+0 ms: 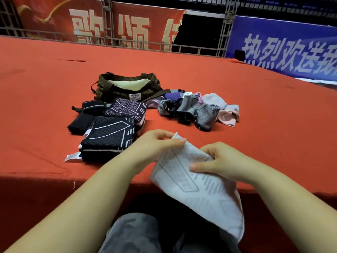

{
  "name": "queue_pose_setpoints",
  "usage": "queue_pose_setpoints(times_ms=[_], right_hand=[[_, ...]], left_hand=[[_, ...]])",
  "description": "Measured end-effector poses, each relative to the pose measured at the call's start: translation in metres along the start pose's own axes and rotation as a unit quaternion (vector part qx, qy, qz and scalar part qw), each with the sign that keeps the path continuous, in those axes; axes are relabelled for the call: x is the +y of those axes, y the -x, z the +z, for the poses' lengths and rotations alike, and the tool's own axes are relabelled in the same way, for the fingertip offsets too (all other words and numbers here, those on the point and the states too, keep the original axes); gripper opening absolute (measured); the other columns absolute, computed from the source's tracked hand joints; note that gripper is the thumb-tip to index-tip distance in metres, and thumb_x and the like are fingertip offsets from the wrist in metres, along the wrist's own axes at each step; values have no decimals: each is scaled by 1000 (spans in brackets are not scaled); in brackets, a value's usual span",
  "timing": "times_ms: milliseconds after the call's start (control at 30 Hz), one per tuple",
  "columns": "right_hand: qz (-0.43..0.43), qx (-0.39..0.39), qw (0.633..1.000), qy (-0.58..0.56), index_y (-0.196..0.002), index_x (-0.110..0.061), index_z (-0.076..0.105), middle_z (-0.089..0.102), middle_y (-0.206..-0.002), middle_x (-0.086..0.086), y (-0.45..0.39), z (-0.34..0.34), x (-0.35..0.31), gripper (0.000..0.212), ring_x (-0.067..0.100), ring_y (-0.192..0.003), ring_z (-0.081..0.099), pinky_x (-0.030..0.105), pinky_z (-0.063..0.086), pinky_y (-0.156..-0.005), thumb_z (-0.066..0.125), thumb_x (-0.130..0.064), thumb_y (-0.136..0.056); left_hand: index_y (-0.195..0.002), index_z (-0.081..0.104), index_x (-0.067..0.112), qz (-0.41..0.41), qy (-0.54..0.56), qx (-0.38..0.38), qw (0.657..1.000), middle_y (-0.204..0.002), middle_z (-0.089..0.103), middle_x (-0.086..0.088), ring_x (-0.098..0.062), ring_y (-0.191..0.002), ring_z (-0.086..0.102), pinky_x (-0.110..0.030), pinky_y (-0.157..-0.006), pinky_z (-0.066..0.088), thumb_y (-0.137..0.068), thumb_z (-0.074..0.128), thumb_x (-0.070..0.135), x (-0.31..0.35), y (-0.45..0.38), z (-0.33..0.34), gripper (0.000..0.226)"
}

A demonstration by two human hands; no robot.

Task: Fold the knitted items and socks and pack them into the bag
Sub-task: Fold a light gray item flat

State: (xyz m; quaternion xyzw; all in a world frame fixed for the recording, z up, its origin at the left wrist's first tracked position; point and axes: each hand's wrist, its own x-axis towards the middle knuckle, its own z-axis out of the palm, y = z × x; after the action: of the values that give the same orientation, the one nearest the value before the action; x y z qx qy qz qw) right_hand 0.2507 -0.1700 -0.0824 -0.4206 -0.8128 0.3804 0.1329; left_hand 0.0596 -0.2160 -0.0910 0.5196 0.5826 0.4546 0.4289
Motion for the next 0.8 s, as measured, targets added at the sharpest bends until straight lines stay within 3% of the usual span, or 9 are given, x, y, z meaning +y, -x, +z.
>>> queue_pose_setpoints(times_ms=[133, 300, 400, 467, 533, 567, 600, 700, 800], right_hand=[[27, -38, 999, 5, -85, -10, 69, 73, -82, 2, -12, -16, -5, 28, 11, -69, 64, 26, 49, -64, 77, -34, -73], [95, -66, 991, 72, -86, -13, 71, 75, -82, -1, -22, -47, 8, 34, 12, -72, 68, 29, 53, -73, 79, -41, -69], [131, -28, 975, 178, -75, -13, 66, 63, -60, -7, -32, -65, 27, 38, 8, -55, 54, 25, 43, -58, 78, -49, -68], [138, 15, 975, 172, -74, -13, 66, 59, -60, -8, -40, -70, 44, 33, 7, -55, 49, 24, 37, -55, 79, -43, -70], [144, 61, 976, 153, -77, -15, 66, 62, -70, -4, -48, -66, 64, 26, 9, -63, 52, 23, 39, -58, 81, -36, -70], [151, 82, 973, 154, -81, -18, 66, 63, -76, -3, -51, -62, 74, 25, 11, -68, 54, 24, 40, -60, 82, -34, -69], [163, 97, 969, 160, -87, -18, 65, 61, -80, -3, -53, -57, 82, 28, 13, -73, 55, 25, 39, -64, 82, -34, -69], [203, 110, 962, 146, -103, -17, 62, 56, -92, -2, -51, -46, 94, 43, 16, -86, 53, 24, 37, -72, 81, -37, -70], [248, 103, 958, 102, -99, -15, 61, 59, -92, 1, -43, -51, 96, 42, 17, -83, 54, 27, 40, -69, 82, -36, -69]], left_hand=[[-67, 53, 19, 70, -169, 99, 978, -63, 52, 8, -6, -58, 45, -23, -54, 33, -92, 56, 35, 6, -16, 7, 30], [-73, 45, 18, 44, -249, 144, 957, -78, 53, 1, -21, -82, 51, -31, -65, 27, -98, 44, 35, -2, -39, 6, 30], [-86, 48, 12, 35, -305, 179, 935, -96, 60, -11, -31, -98, 53, -31, -69, 27, -99, 42, 31, -11, -48, 3, 24], [-106, 49, 8, 10, -319, 188, 929, -112, 61, -16, -33, -107, 53, -33, -80, 34, -99, 42, 29, -17, -53, 3, 24], [-123, 43, 10, -7, -377, 177, 909, -125, 53, -14, -33, -114, 50, -36, -90, 37, -97, 45, 29, -26, -54, 8, 32], [-132, 38, 13, 8, -448, 171, 877, -132, 47, -12, -32, -119, 47, -38, -95, 36, -96, 47, 30, -33, -54, 13, 41], [-139, 33, 14, 51, -506, 165, 845, -140, 40, -10, -30, -124, 43, -38, -99, 34, -94, 49, 32, -38, -54, 20, 51], [-143, 36, 13, 191, -539, 51, 819, -152, 30, -13, -30, -137, 33, -43, -111, 25, -93, 42, 39, -50, -50, 45, 57], [-152, 6, 21, 77, -587, -114, 798, -160, -3, -3, -19, -147, -1, -40, -118, -1, -99, 24, 50, -64, -49, 54, 63]])
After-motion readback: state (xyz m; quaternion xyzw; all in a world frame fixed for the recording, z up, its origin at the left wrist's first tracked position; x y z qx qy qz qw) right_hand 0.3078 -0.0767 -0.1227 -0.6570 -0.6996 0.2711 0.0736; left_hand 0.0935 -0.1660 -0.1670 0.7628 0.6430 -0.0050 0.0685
